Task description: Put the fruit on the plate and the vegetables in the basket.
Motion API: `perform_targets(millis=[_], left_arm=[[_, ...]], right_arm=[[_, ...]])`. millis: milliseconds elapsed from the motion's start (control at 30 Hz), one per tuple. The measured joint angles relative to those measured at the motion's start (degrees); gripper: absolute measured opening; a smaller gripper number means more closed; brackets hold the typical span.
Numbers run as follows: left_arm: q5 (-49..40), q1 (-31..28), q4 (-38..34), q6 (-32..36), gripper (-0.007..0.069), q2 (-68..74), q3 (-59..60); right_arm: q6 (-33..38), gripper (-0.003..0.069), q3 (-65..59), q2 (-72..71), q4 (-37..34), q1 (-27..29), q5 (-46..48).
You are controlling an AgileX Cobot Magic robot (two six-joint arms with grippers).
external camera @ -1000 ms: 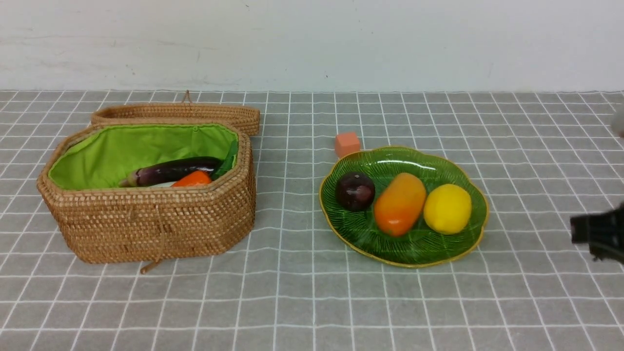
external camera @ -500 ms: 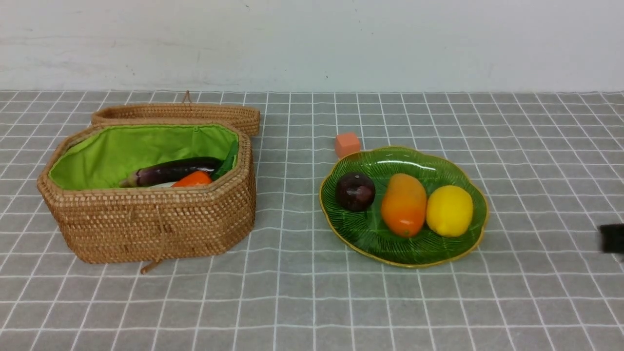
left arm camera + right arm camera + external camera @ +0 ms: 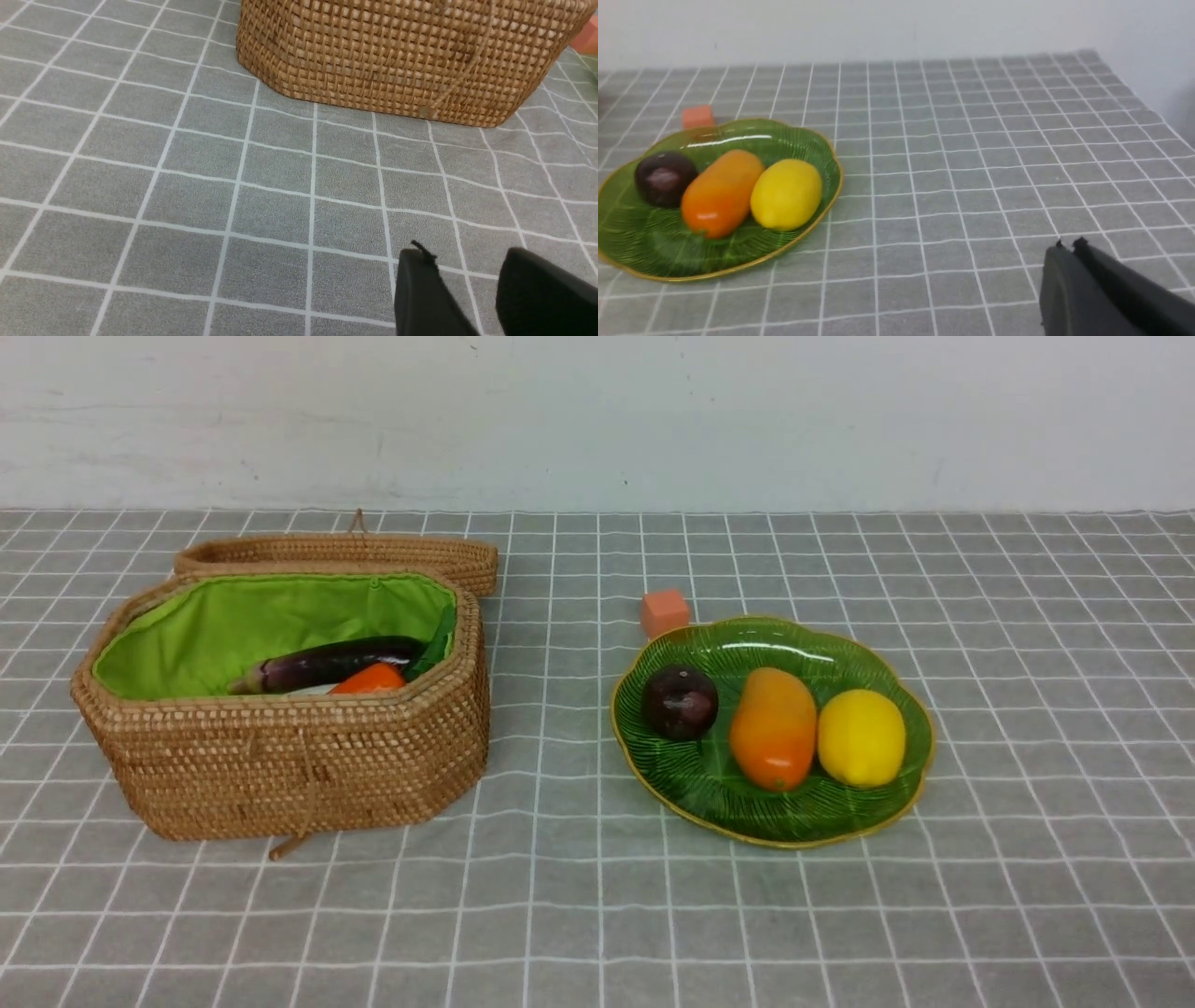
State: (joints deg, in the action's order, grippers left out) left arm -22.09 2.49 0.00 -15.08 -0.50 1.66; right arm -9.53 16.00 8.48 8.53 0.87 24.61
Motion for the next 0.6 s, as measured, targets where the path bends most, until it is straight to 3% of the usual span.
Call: perform_targets(millis=[67,167,600], left_arm=[[0.0,0.0,0.0,0.0,0.0239,0.0,0.0],[0.05,0.0,0.0,0.0,0.0239,0.0,0.0],[-0.12,-0.02,0.0,0.02,0.0239,0.0,0.05]], right_arm=[[0.03,0.0004,-10.04,-6.96,-0.79,1.39,-4.09],[0.07,0.0005,-16.79,-8.92,-1.03,1.77,-2.47],[1.88,0.0014,-16.89,-9.04,-1.47,1.87,-2.43]])
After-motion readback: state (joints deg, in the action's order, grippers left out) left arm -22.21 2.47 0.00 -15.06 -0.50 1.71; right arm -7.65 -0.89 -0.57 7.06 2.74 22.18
